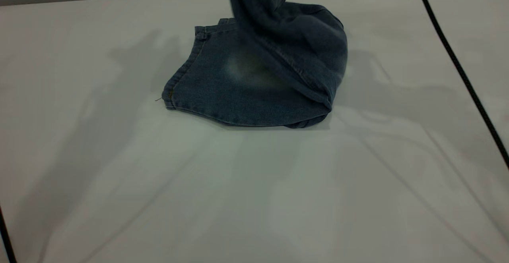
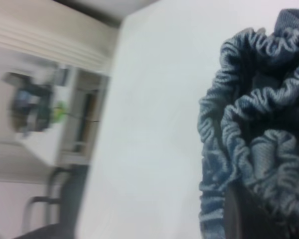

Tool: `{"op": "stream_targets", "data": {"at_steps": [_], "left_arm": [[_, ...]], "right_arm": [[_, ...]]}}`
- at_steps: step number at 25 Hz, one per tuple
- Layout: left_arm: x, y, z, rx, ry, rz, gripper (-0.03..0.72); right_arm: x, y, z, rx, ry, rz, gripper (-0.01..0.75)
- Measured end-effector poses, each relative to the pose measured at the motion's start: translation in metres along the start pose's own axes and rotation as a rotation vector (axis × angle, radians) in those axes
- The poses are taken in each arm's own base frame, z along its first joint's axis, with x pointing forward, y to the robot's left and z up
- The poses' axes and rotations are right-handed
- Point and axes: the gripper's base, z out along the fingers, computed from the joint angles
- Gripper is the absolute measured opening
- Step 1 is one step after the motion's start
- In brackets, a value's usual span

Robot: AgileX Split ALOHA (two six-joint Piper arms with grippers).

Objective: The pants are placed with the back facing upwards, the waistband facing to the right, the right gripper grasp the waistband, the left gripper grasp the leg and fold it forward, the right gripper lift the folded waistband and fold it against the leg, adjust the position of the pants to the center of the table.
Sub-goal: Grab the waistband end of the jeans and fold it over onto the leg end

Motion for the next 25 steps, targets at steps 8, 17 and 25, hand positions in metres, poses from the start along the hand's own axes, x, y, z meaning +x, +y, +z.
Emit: {"op": "stream_targets", "data": {"at_steps": [8, 17, 25], "left_arm": [[-0.013, 0.015, -0.031, -0.041, -0.033, -0.014, 0.384], [-0.012, 0.015, -0.031, -0.037, -0.025, -0.027, 0.384], [-0.012, 0.015, -0.031, -0.037, -0.028, -0.028, 0.383]], "right_arm": [[0.041, -0.022, 0.047, 0.123, 0.103, -0.064, 0.101], [0.045, -0.033, 0.063, 0.08, 0.147, -0.04, 0.102], [0.024, -0.01, 0.067, -0.031, 0.118, -0.111, 0.279]]}}
